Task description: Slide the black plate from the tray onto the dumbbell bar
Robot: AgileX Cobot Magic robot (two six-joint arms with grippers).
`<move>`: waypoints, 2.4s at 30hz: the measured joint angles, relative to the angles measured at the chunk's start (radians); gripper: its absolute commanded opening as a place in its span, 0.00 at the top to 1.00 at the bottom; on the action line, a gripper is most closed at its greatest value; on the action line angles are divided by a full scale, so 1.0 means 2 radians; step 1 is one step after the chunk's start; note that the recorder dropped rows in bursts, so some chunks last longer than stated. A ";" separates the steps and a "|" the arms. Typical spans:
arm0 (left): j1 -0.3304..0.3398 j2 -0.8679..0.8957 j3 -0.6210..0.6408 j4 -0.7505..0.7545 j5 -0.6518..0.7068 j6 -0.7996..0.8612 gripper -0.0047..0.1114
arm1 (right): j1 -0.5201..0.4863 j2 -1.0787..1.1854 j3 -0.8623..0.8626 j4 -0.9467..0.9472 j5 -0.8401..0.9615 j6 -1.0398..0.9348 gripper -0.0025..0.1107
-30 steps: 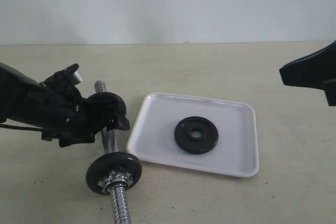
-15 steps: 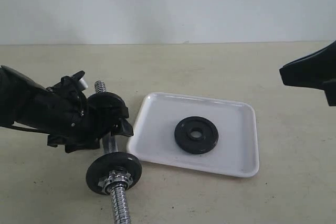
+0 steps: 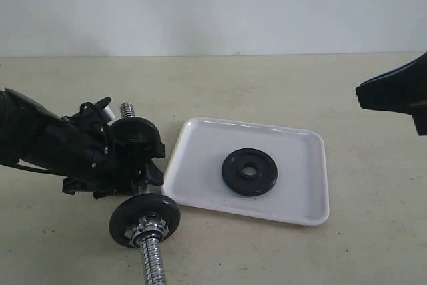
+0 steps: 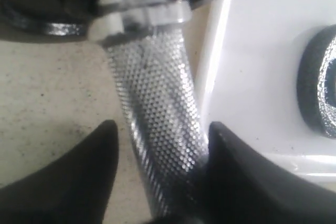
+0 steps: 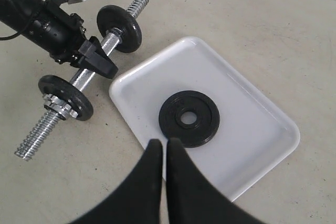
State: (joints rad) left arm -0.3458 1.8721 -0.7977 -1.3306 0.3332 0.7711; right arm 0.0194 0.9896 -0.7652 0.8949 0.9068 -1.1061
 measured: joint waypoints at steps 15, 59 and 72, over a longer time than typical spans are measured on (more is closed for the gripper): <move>0.000 0.001 0.000 -0.006 0.009 0.062 0.92 | 0.000 0.000 0.000 0.000 0.000 0.002 0.98; -0.001 0.001 0.000 0.003 -0.002 0.066 0.92 | 0.000 0.000 0.000 0.000 0.000 0.004 0.98; -0.001 0.000 0.000 0.009 -0.004 0.066 0.92 | 0.000 0.000 0.000 0.000 0.000 0.005 0.98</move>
State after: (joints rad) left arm -0.3480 1.8721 -0.7977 -1.3125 0.3247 0.9030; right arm 0.0194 0.9896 -0.7652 0.8949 0.9068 -1.0962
